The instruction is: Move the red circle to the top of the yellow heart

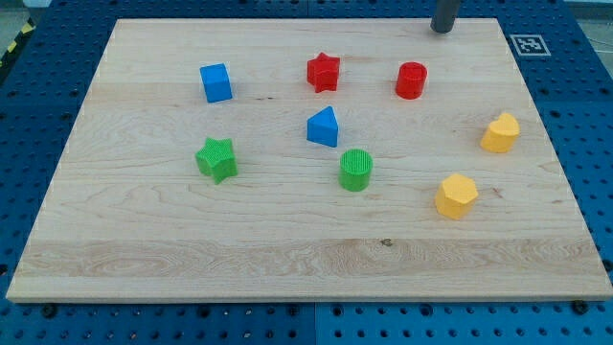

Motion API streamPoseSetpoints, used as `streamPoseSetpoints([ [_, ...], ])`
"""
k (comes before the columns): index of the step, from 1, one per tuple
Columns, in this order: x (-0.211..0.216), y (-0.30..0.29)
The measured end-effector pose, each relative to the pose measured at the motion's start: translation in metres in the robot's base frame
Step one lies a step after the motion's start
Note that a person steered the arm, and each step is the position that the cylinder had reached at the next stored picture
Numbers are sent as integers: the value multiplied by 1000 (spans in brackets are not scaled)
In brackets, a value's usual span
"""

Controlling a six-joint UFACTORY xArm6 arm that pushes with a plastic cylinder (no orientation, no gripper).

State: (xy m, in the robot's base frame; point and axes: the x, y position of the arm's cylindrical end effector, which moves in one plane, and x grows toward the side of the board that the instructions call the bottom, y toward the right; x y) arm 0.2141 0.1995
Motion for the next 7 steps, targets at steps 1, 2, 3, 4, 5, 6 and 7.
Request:
streamPoseSetpoints([
  [1, 4, -14],
  [2, 22, -16],
  [3, 42, -34],
  [4, 44, -77],
  [5, 46, -109],
  [6, 49, -109],
  [7, 49, -130],
])
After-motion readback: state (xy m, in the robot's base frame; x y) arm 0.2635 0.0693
